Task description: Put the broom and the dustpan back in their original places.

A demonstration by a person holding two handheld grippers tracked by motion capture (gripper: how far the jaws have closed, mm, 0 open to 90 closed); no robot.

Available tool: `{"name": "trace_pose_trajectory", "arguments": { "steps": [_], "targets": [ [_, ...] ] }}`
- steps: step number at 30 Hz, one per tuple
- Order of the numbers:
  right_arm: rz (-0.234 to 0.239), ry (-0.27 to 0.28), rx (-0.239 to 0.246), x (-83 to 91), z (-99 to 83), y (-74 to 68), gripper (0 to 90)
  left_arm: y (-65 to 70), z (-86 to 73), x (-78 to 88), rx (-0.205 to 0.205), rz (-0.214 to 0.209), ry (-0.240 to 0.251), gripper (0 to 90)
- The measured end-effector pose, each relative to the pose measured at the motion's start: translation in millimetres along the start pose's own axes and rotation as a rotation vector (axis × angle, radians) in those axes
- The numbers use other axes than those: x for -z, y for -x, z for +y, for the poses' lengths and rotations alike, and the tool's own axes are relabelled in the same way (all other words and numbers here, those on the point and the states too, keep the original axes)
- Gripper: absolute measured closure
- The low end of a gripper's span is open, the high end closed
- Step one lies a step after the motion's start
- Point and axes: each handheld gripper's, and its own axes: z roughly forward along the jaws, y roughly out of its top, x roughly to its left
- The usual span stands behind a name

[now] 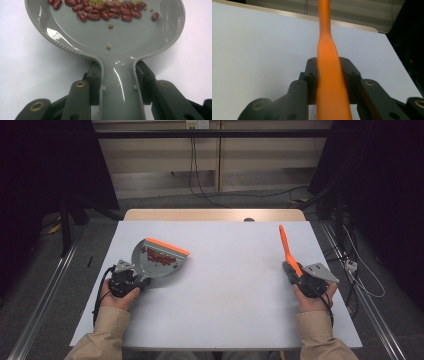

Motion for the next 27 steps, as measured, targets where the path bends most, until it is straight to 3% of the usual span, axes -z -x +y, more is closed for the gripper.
{"name": "trace_pose_trajectory", "arguments": {
  "steps": [4,6,8,11,13,16,19,21,24,27],
  "targets": [
    [0.005,-0.001,0.021,0.9,-1.7,-8.9,70.5,0.7,-1.2,-6.6,0.03,0.036,-0.019,63.4],
    [0.008,-0.007,0.042,1.2,-1.8,-18.6,69.7,3.9,-1.5,-8.9,0.038,0.02,-0.04,63.2],
    [0.03,-0.019,0.037,0.2,-3.6,-29.1,67.5,9.3,-1.8,-10.8,0.032,0.016,-0.029,62.9],
    [0.065,-0.03,0.017,-2.2,-5.8,-43.0,63.4,17.5,-1.3,-9.6,0.047,-0.026,-0.008,60.3],
    [0.143,0.006,-0.05,-2.7,-5.8,-48.6,62.9,22.5,-1.2,-5.6,0.049,-0.062,0.011,55.1],
    [0.186,0.054,-0.068,2.8,0.7,-55.0,49.3,28.9,-4.9,1.7,0.059,-0.108,0.043,46.8],
    [0.238,0.06,-0.074,8.5,2.2,-55.0,38.8,31.0,-8.7,11.4,0.064,-0.155,0.07,38.0],
    [0.252,0.068,-0.08,12.5,-2.4,-52.3,33.4,29.6,-11.3,18.6,0.064,-0.178,0.117,35.1],
    [0.28,0.057,-0.087,19.5,-8.6,-45.8,27.6,26.3,-12.2,26.8,0.021,-0.202,0.202,20.6],
    [0.307,0.051,-0.093,27.3,-12.0,-40.1,23.9,24.0,-12.8,32.9,-0.005,-0.24,0.286,15.0]
  ]
}}
